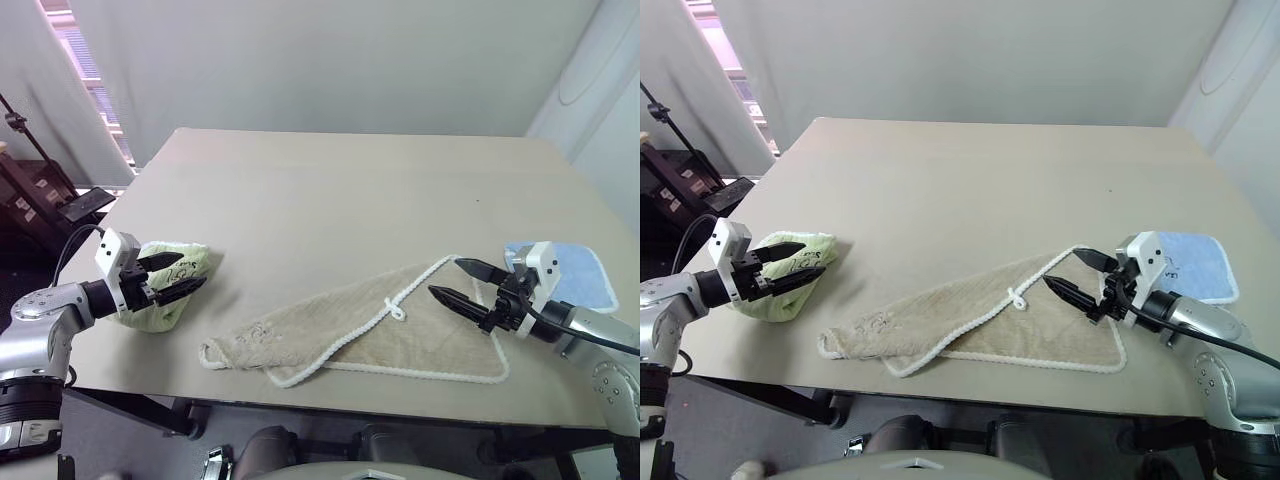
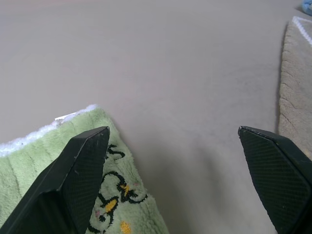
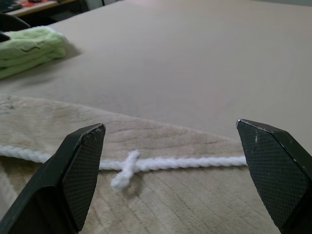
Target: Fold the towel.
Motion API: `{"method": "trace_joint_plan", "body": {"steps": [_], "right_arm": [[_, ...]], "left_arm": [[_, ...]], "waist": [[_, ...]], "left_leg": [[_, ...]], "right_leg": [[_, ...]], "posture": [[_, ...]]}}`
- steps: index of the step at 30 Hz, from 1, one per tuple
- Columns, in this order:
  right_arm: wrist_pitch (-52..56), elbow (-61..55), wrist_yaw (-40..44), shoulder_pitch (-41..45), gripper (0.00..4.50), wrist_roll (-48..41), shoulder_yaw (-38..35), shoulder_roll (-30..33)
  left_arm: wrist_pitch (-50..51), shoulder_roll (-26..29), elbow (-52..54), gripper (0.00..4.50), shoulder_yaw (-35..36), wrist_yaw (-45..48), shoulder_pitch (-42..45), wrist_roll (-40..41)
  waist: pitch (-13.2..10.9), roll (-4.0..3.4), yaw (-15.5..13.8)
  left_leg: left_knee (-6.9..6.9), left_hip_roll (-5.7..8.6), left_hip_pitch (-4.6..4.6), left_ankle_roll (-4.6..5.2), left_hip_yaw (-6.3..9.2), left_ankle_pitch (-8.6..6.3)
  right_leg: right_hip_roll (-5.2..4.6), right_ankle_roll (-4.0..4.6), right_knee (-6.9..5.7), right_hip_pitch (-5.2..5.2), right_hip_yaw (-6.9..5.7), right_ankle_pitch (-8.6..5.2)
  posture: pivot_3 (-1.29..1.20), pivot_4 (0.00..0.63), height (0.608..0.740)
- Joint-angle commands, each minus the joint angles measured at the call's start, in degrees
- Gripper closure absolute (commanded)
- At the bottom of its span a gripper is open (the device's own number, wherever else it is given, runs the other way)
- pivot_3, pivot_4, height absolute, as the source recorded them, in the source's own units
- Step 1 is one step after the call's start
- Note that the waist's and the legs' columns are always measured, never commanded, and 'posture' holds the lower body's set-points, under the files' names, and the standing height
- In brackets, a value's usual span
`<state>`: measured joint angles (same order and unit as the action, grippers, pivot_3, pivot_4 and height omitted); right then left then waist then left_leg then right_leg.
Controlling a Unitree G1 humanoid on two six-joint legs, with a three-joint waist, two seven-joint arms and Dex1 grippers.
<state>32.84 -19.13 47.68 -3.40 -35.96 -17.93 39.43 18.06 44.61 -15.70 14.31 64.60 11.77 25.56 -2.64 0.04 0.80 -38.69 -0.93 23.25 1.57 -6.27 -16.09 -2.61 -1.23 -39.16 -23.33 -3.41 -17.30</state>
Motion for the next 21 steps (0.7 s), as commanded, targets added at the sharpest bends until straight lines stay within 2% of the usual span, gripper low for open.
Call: {"method": "trace_joint_plan", "body": {"steps": [1,6,13,17,21], "right_arm": [[-0.01,-1.93,0.38,1.76,0.0,-1.05,0.03,0.87],[0.41,-2.0,-1.61,2.63,0.0,-1.46,0.34,-0.67],[2.0,0.08,-10.3,6.81,0.0,0.66,0.48,-3.73],[7.62,2.75,-16.71,9.46,0.0,1.16,-0.33,-4.06],[11.87,9.33,-19.02,13.27,0.0,1.63,-0.54,-3.4]], "left_arm": [[-0.52,0.06,2.75,0.04,0.81,0.46,-0.91,0.82],[0.83,0.32,5.3,0.04,0.82,1.41,-2.3,1.77],[1.41,-1.32,8.26,0.04,-1.62,0.88,-0.97,1.41],[2.64,-2.56,11.06,0.04,-3.46,1.08,-0.4,2.13],[3.73,-3.5,13.28,0.04,-5.0,1.09,0.65,2.61]], "waist": [[0.0,0.0,0.09],[0.0,0.0,0.01],[0.0,-0.01,-0.05],[0.0,0.0,0.02],[-0.01,-0.02,0.04]], "left_leg": [[-0.01,0.0,0.0,0.0,0.0,0.0],[-0.01,-0.01,0.01,-0.01,0.0,0.0],[-0.07,-0.01,0.01,-0.11,0.0,-0.06],[-0.09,-0.01,0.04,-0.1,0.0,-0.05],[-0.09,-0.01,0.04,-0.02,0.0,0.0]], "right_leg": [[0.0,0.0,-0.01,0.0,0.0,0.0],[0.0,0.01,-0.01,-0.02,0.0,0.0],[0.0,0.03,-0.02,0.0,0.0,0.0],[-0.01,0.03,-0.02,0.0,0.0,0.0],[0.0,0.03,-0.02,-0.01,0.0,0.0]], "posture": [[0.0,0.0,0.724],[0.0,0.0,0.724],[0.0,0.0,0.724],[0.0,0.0,0.724],[0.0,0.0,0.724]]}}
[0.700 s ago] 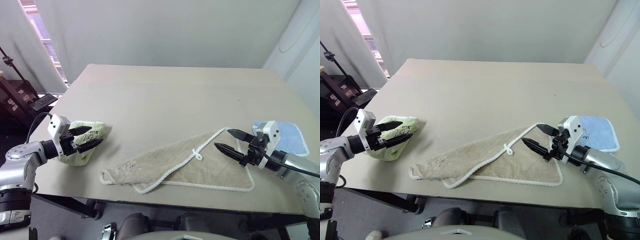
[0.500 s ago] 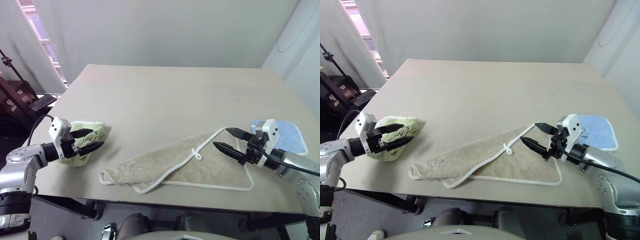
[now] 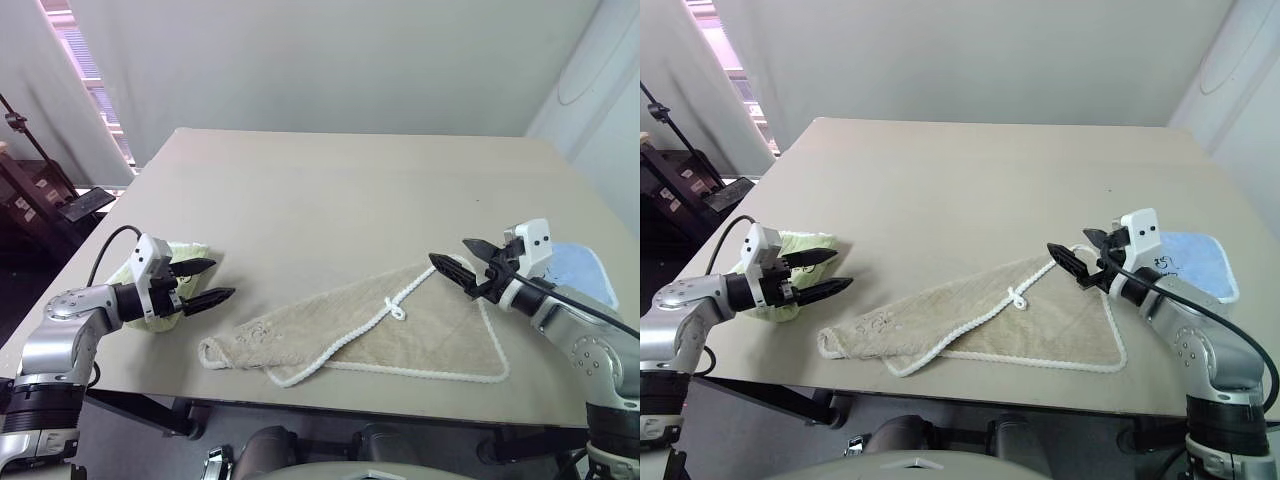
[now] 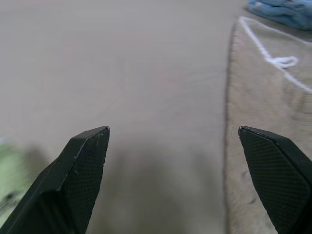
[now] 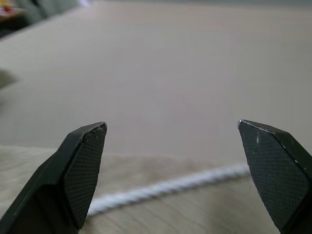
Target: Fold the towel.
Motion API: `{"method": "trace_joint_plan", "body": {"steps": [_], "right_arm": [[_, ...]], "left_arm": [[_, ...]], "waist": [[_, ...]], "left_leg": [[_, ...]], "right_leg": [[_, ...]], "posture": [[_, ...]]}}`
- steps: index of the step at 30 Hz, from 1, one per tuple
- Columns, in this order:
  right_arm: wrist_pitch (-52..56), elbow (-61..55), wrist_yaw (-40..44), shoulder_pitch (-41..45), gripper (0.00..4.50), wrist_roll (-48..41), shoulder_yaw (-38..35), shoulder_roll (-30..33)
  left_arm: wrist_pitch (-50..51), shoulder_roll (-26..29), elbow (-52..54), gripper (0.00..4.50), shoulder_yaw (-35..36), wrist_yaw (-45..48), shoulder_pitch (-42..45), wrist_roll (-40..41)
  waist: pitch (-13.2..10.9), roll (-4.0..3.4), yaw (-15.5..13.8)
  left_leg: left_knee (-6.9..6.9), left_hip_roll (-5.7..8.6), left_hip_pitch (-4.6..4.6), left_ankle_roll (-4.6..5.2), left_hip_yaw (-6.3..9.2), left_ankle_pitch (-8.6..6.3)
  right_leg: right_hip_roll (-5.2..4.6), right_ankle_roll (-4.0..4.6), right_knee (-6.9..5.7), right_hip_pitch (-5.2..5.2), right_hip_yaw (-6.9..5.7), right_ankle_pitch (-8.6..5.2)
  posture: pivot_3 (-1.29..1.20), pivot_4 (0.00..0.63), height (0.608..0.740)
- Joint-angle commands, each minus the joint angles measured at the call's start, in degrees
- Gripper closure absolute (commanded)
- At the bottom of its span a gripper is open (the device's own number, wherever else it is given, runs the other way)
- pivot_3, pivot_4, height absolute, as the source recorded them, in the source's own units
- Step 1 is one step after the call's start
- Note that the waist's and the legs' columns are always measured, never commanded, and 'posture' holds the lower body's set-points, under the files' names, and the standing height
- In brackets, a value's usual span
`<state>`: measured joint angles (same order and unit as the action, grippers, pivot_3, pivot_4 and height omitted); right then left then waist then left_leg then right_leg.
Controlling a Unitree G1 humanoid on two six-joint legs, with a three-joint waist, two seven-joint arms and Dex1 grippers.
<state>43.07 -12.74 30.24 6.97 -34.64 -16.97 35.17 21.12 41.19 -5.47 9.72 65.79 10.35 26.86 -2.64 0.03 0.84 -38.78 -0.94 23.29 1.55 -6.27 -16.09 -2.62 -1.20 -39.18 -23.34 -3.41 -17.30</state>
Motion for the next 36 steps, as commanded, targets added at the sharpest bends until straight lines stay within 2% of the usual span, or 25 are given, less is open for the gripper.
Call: {"method": "trace_joint_plan", "body": {"steps": [1,12,16,22,28,36], "right_arm": [[1.8,5.0,-2.35,4.16,0.0,1.4,-0.89,0.87],[-6.52,32.3,-0.89,19.66,0.0,11.89,5.64,-0.72],[-10.74,38.7,-0.13,21.67,0.0,16.39,8.67,-0.64],[-9.14,41.43,6.2,21.56,0.0,15.72,8.47,1.37],[-6.94,44.41,8.16,22.69,0.0,15.05,6.85,2.07],[-6.33,46.55,12.06,22.62,0.0,16.72,8.56,3.31]], "left_arm": [[0.55,-0.1,3.24,0.04,-0.58,0.12,2.21,1.16],[1.31,-1.79,9.82,0.04,-1.46,-2.76,-0.53,1.52],[1.27,-2.49,11.09,0.04,-1.06,-4.56,-1.36,1.67],[1.1,-2.25,12.44,0.04,0.12,-5.96,-4.05,1.98],[0.6,-2.37,12.64,0.04,0.39,-6.7,-5.08,2.17],[-0.59,-2.73,11.66,0.04,0.05,-7.48,-4.73,1.45]], "waist": [[0.0,-0.01,0.01],[-0.03,-0.06,0.31],[-0.02,-0.05,0.1],[-0.02,-0.05,0.22],[-0.02,-0.05,0.1],[-0.02,-0.05,0.15]], "left_leg": [[0.0,0.0,0.0,0.01,0.0,0.0],[-0.04,0.01,0.0,0.12,-0.06,0.07],[-0.08,0.01,0.0,0.14,-0.07,0.09],[-0.16,0.02,0.01,0.17,-0.08,0.09],[-0.19,0.0,-0.05,0.17,-0.08,0.1],[-0.22,0.0,-0.04,0.18,-0.07,0.11]], "right_leg": [[0.0,0.0,-0.01,0.0,0.0,0.0],[0.05,-0.19,-0.09,0.0,0.0,0.1],[0.06,-0.22,-0.15,0.01,-0.01,0.1],[0.07,-0.24,-0.18,0.04,0.0,0.11],[0.07,-0.23,-0.25,0.09,0.0,0.11],[0.04,-0.13,-0.24,0.08,0.0,0.06]], "posture": [[0.0,0.0,0.724],[0.0,0.0,0.724],[0.0,0.0,0.724],[0.0,0.0,0.724],[0.0,0.0,0.724],[0.0,0.0,0.724]]}}
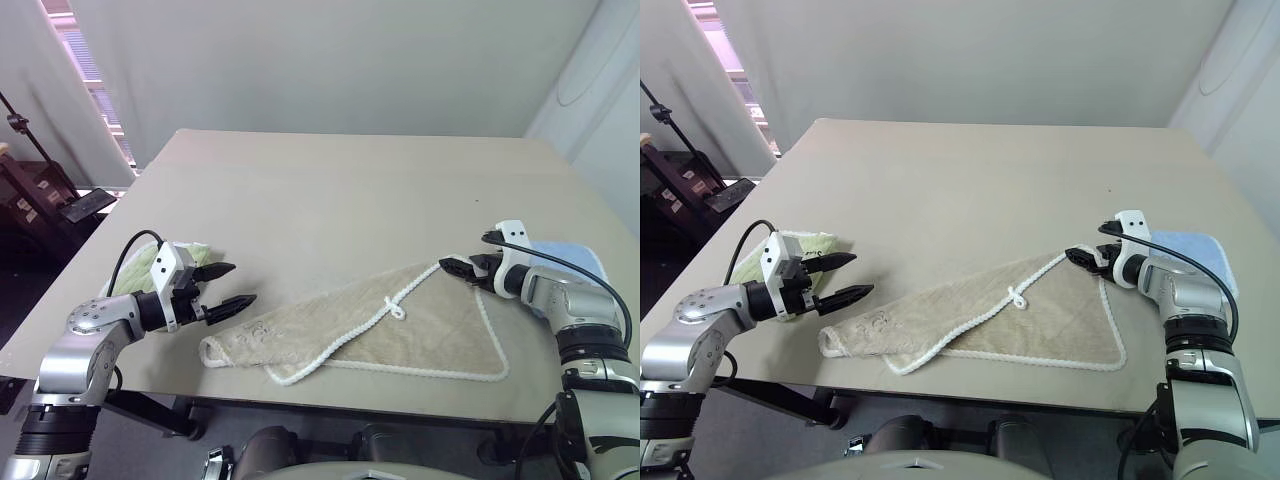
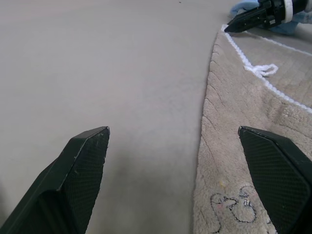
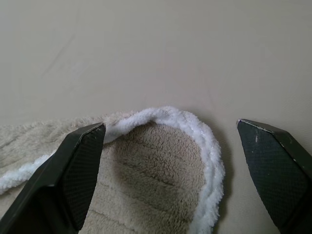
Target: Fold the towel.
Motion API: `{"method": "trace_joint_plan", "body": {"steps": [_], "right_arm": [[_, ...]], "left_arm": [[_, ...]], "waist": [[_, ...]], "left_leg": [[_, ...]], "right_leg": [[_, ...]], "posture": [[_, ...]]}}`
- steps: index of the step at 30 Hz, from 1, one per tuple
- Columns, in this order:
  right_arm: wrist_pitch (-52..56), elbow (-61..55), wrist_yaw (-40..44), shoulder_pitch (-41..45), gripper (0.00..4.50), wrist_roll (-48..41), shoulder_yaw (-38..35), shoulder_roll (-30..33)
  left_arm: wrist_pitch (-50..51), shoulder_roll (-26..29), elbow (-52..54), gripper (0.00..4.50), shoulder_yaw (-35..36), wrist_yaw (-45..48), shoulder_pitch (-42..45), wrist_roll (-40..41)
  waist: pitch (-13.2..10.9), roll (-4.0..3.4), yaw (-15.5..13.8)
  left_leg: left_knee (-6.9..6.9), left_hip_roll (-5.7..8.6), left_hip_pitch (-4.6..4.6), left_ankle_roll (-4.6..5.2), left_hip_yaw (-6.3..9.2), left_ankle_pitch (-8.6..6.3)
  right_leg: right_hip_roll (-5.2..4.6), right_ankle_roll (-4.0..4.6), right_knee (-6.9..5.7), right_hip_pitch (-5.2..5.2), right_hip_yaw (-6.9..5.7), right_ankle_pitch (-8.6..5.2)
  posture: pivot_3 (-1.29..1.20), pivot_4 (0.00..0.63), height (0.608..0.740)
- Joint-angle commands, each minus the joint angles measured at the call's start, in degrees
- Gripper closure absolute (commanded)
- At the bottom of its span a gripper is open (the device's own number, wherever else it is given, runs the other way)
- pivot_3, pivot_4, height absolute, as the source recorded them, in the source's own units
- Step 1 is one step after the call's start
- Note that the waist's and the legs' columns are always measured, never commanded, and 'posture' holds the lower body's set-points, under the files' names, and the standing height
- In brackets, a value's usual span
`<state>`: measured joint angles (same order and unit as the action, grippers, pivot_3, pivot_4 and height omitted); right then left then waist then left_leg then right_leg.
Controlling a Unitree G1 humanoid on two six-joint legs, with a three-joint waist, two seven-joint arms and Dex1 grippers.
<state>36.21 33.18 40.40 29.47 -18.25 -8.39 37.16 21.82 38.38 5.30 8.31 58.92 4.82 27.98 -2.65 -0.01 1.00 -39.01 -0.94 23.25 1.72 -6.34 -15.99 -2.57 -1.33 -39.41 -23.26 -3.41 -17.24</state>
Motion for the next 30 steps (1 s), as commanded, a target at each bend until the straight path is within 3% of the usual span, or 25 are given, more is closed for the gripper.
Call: {"method": "trace_joint_plan", "body": {"steps": [1,12,15,26,30], "right_arm": [[0.75,0.52,2.68,-0.27,0.0,0.27,-0.11,1.68],[-2.31,1.61,6.08,-1.25,0.0,3.53,2.51,2.36],[-4.67,1.56,5.52,-1.22,0.56,5.17,3.91,0.98],[-9.34,4.95,3.13,2.14,4.45,8.43,3.87,-2.08],[-10.61,2.34,3.01,2.61,4.48,7.26,2.32,-2.22]], "left_arm": [[-1.43,0.11,0.77,0.04,1.57,-0.64,0.64,0.36],[-2.56,0.89,0.38,0.04,1.49,-0.43,0.12,-0.34],[-2.26,0.66,0.1,0.0,1.84,-0.79,0.64,0.03],[-2.74,0.86,0.57,0.0,1.59,-0.47,0.0,-0.13],[-2.5,1.79,1.47,0.0,1.84,0.17,-0.95,0.09]], "waist": [[0.0,0.0,-0.01],[0.01,0.01,0.03],[0.02,0.03,0.07],[0.06,0.1,1.72],[0.06,0.09,1.64]], "left_leg": [[0.0,0.0,0.0,0.0,0.0,0.0],[0.01,-0.01,0.01,-0.01,0.01,-0.01],[0.01,-0.01,0.01,-0.02,0.01,-0.02],[0.08,-0.02,-0.05,-0.03,0.01,-0.01],[0.04,-0.01,-0.07,-0.14,0.01,-0.07]], "right_leg": [[0.0,0.0,0.0,-0.01,0.0,0.0],[-0.02,0.11,0.02,-0.02,0.0,-0.05],[-0.04,0.12,0.02,-0.02,0.0,-0.05],[-0.04,0.11,0.01,0.0,0.0,-0.04],[-0.04,0.16,0.01,0.04,0.0,-0.02]], "posture": [[0.0,0.0,0.724],[0.0,0.0,0.724],[0.0,0.0,0.724],[0.0,0.0,0.724],[0.0,0.0,0.724]]}}
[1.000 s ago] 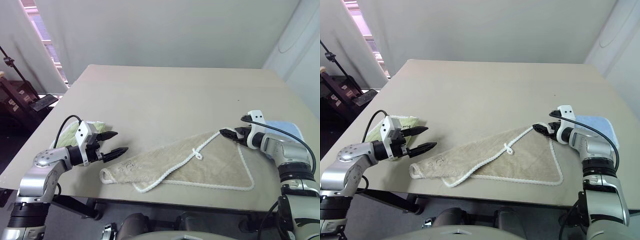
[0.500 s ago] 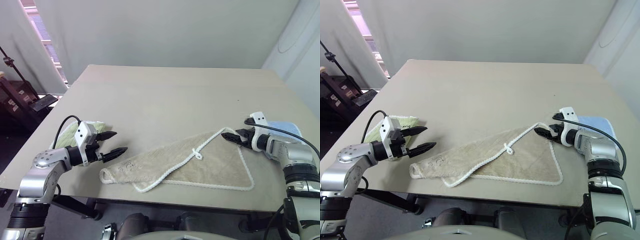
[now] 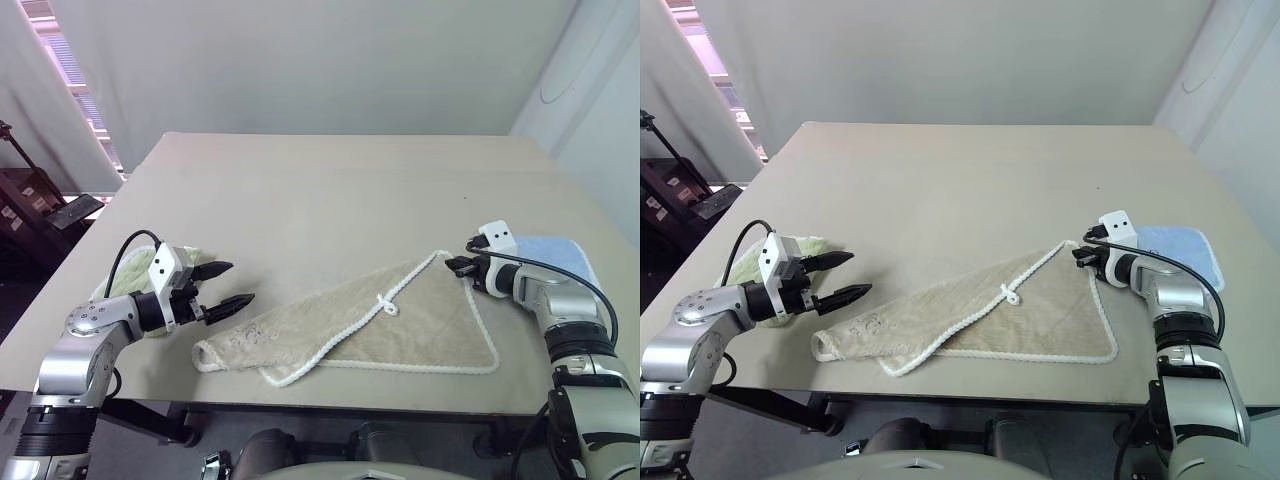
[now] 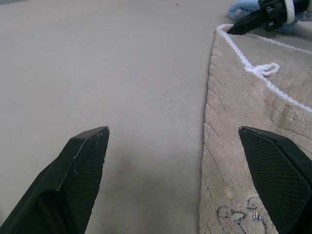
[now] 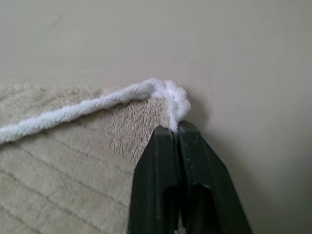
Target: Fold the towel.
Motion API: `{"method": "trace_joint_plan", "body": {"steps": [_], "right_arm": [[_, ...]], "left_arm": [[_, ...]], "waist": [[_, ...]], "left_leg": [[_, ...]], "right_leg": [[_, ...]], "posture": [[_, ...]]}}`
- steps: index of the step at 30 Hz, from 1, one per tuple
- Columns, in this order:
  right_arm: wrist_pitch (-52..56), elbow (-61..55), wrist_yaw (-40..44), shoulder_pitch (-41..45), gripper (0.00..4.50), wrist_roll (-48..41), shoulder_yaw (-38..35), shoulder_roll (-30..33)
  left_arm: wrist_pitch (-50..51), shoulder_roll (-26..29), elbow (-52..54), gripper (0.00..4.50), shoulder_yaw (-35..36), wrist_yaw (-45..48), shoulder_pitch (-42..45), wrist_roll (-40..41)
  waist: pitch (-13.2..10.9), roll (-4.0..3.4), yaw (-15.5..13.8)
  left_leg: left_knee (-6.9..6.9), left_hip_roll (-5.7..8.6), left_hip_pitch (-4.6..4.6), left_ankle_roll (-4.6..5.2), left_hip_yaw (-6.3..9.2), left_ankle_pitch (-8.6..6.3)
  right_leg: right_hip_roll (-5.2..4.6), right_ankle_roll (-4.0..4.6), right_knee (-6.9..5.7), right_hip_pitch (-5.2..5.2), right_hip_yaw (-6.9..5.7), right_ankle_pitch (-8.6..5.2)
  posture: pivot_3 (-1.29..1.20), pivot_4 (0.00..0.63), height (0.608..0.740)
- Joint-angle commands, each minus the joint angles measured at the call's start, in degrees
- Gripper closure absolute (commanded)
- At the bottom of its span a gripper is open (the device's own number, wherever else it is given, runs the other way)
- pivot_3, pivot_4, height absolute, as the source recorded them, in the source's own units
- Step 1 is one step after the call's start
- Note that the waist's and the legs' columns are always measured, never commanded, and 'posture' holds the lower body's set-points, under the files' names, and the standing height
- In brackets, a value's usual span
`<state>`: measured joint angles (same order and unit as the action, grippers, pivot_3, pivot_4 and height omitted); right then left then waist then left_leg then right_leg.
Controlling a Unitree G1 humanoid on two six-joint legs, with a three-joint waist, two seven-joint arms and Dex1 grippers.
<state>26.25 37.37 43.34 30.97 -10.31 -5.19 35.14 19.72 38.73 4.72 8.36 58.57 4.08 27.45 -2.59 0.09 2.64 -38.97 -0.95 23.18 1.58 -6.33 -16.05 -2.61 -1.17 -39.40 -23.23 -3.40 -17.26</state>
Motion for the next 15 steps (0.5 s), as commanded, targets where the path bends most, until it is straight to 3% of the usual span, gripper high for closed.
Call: {"method": "trace_joint_plan", "body": {"steps": [1,15], "right_arm": [[-0.59,-3.23,0.55,0.79,4.48,-1.05,-1.08,0.03],[4.69,-13.64,-1.51,-1.2,4.48,-3.51,-1.76,-1.75]], "left_arm": [[-0.13,1.78,2.68,0.0,1.99,0.73,-0.5,0.94],[-1.22,8.55,20.18,0.0,-2.11,6.9,-8.34,0.6]], "waist": [[-0.02,-0.03,0.02],[-0.15,-0.25,-0.24]], "left_leg": [[0.0,0.0,0.0,-0.02,0.0,0.0],[0.17,0.0,0.14,-0.1,0.0,-0.01]], "right_leg": [[0.0,0.01,0.0,-0.02,0.0,0.01],[0.0,0.04,0.1,-0.19,0.0,-0.01]], "posture": [[0.0,0.0,0.724],[0.0,0.0,0.724]]}}
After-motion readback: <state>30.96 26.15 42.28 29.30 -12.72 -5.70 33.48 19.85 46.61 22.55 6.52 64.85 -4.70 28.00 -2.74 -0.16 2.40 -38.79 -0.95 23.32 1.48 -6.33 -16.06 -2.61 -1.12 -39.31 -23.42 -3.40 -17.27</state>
